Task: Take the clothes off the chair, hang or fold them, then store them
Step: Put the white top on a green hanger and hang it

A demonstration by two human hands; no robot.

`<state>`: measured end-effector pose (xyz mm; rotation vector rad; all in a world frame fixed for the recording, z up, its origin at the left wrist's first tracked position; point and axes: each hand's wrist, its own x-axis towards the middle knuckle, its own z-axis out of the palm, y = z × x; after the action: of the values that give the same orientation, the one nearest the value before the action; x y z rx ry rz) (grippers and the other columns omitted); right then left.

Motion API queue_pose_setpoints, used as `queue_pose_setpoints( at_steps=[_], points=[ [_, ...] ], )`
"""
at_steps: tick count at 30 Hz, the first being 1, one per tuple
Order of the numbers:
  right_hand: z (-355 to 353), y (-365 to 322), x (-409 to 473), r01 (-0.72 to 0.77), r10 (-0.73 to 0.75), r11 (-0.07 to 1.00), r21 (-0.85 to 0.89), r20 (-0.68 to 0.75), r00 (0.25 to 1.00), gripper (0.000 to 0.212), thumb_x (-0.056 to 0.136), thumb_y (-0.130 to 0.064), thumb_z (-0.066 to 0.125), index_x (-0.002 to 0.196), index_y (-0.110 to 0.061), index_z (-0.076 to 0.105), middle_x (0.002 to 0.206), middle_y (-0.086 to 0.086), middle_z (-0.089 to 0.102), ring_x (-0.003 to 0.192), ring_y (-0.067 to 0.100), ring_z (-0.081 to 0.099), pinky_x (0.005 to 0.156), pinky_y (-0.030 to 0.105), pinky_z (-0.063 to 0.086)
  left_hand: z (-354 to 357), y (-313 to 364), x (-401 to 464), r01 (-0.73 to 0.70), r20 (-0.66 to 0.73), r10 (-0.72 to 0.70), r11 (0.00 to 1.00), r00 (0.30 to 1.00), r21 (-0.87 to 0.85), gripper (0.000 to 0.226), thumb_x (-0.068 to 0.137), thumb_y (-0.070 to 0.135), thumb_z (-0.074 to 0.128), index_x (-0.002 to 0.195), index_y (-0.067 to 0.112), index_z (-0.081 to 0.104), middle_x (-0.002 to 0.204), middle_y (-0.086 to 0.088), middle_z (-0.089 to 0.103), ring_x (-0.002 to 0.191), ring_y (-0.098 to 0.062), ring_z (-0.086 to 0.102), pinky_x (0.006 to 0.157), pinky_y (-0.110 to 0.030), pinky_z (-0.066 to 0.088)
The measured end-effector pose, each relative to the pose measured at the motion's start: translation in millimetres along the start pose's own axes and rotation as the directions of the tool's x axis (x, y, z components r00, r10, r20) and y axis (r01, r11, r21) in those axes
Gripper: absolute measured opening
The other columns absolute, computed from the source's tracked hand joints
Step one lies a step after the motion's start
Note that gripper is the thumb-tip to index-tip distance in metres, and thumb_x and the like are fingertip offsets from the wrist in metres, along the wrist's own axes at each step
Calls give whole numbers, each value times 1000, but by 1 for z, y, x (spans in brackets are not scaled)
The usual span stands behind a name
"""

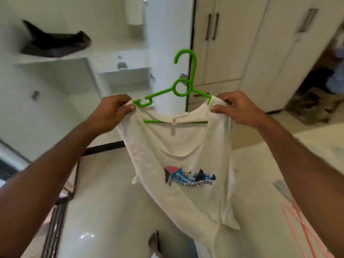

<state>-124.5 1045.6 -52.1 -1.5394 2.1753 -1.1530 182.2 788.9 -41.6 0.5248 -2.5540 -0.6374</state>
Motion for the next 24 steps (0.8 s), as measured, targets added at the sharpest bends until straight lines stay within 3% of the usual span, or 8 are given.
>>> queue_pose_setpoints(
  at_steps=[2,4,8,12,16,19,24],
  points=[
    [26,-26,58,74,-72,997,-20,61,995,9,86,-18,81,94,-16,77,90,4,77,75,9,66,71,29,51,-40,-32,0,63,-33,-59,991,998,118,6,96,19,65,94,13,67,77,2,58,77,-19,55,66,-18,38],
    [51,-48,105,136,-128,989,-57,119,985,19,85,-19,82,102,-9,78,95,9,76,78,8,66,72,24,52,-70,-64,1,130,-42,-124,975,991,178,7,93,11,69,99,7,70,86,-4,64,84,-25,60,72,-30,41],
    [93,-81,188,214,-228,971,110,133,965,20,83,-8,82,102,-5,76,94,11,76,80,6,66,71,23,54,-123,-127,4,223,-210,-206,973,956,60,11,92,8,70,103,8,68,91,-5,66,82,-19,60,73,-28,47],
    [145,-102,264,215,-241,966,145,197,950,21,80,-9,85,99,-10,76,91,4,75,81,8,67,73,23,52,-164,-195,15,328,-45,-326,943,944,56,20,86,14,78,99,10,63,90,-8,64,81,-23,58,76,-37,49],
    [184,-108,316,194,-236,958,212,199,951,24,77,-7,86,99,-7,75,92,10,76,82,12,69,75,29,55,-187,-238,30,400,29,-399,912,916,-92,17,84,12,81,98,10,71,93,-9,70,82,-20,63,78,-34,51],
    [217,-107,356,184,-226,962,202,211,951,24,75,-7,87,95,-6,75,92,14,74,80,14,66,75,34,52,-194,-276,50,418,-56,-418,908,907,-10,12,85,14,80,90,6,73,78,-5,64,69,-13,53,68,-29,43],
    [251,-101,422,201,-239,961,193,201,950,32,73,-10,90,99,-14,73,92,11,75,81,13,67,76,34,55,-199,-330,91,401,-322,-368,915,872,43,8,86,13,77,92,13,72,80,2,65,72,-12,56,66,-25,43]
  ],
)
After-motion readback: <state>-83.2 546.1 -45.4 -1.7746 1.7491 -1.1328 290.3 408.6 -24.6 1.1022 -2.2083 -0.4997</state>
